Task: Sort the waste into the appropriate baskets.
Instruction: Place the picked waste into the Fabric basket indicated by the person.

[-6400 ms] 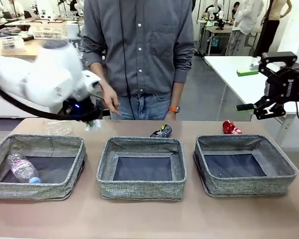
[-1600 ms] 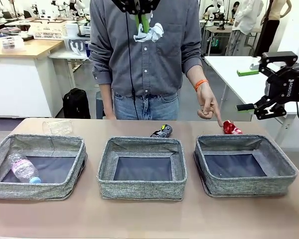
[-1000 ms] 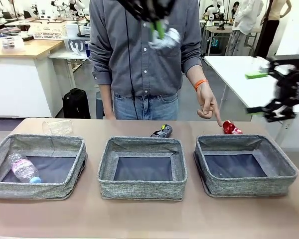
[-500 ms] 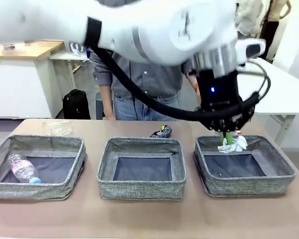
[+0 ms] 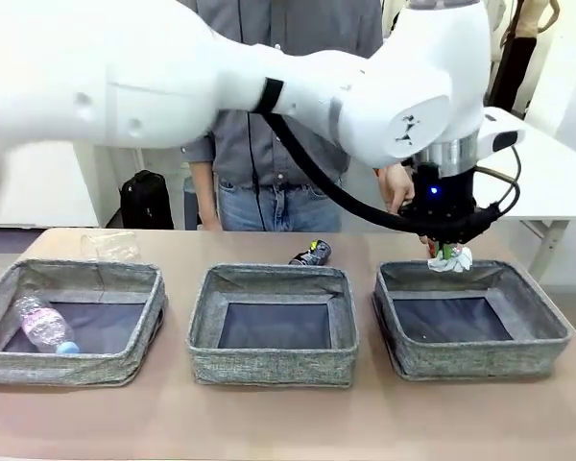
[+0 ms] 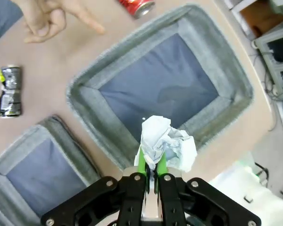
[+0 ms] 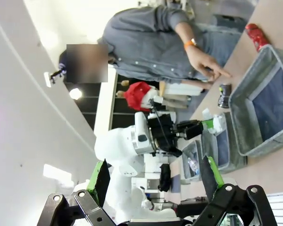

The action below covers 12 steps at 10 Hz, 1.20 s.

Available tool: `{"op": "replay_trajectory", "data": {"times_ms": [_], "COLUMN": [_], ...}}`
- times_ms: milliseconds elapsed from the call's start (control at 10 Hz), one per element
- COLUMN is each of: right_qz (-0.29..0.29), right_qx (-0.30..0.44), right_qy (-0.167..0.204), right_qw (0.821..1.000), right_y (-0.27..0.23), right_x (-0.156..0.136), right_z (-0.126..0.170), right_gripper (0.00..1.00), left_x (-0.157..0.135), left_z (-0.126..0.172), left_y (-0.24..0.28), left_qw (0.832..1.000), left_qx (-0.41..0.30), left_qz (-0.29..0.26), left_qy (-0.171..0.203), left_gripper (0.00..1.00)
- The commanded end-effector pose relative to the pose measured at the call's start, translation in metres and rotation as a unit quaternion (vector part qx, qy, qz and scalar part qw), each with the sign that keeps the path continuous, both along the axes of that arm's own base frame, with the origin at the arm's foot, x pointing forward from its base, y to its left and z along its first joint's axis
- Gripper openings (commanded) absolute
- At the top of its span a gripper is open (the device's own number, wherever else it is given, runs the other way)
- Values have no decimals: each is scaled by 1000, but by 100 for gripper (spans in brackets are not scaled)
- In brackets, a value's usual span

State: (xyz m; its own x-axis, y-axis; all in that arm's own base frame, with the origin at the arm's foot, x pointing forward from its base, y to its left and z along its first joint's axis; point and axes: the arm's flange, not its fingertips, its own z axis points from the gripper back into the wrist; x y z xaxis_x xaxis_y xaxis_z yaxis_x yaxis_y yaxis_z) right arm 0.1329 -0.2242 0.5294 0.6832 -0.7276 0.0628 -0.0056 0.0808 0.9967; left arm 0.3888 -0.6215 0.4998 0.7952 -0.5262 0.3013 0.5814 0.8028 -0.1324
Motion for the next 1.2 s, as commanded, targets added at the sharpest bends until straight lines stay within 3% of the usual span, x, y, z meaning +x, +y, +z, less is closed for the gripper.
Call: {"op": "replay_trajectory", "data": {"times_ms": [0,200,300,600,900,1000,1100], "right_qz": [-13,-13,-13,-13,-13,-13,-13], "right_qx": [-7,-7,-7,-7,-7,-7,-7], "right_qy": [5,5,5,5,5,5,5], "right_qw": [1000,1000,1000,1000,1000,1000,1000], "right_y": [-2,-2,-2,-2,-2,-2,-2], "right_x": [4,4,4,4,4,4,4], "right_z": [3,3,3,3,3,3,3], "right_gripper": [100,100,100,100,100,100,100], "left_x": [-15,-15,-1,16,14,12,13], "left_z": [7,7,1,-56,-66,-64,-63], "left_y": [6,6,-3,-14,-14,-11,-12], "left_qw": [1000,1000,1000,1000,1000,1000,1000], "left_qx": [-14,-14,-4,-21,-21,-27,-28], "left_qz": [-17,-17,-3,4,-1,5,-6], "left_qy": [-7,-7,0,-4,-8,-11,-6], "left_gripper": [7,7,7,7,7,27,63]}}
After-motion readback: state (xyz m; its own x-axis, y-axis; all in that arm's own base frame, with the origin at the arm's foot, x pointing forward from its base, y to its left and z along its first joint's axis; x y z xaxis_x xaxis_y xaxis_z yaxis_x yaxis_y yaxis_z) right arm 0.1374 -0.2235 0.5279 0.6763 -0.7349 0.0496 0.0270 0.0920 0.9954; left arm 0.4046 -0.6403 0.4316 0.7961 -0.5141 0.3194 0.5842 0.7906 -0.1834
